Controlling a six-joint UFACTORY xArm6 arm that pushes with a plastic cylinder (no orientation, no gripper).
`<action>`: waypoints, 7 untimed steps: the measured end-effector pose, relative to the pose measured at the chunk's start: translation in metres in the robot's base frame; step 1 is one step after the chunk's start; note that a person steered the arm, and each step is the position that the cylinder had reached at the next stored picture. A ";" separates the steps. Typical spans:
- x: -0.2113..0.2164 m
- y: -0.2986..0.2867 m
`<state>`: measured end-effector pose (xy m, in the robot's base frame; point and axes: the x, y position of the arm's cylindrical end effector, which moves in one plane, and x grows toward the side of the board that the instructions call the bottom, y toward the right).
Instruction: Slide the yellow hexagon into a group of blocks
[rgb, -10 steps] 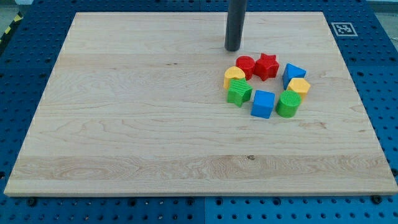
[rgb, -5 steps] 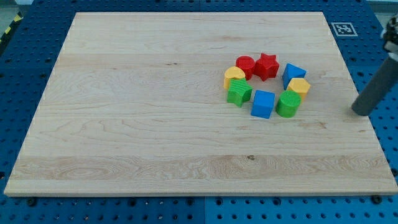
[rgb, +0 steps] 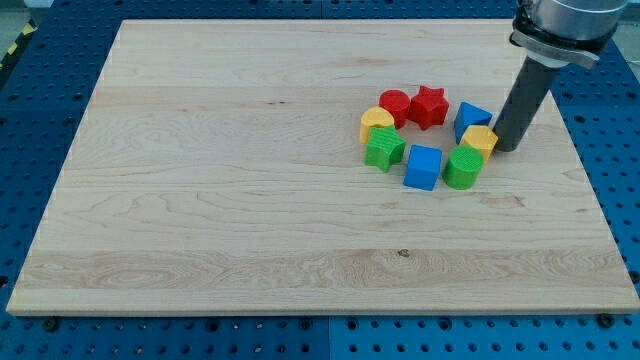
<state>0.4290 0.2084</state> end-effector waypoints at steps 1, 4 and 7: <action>-0.006 -0.015; 0.009 -0.038; -0.017 -0.055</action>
<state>0.4118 0.1533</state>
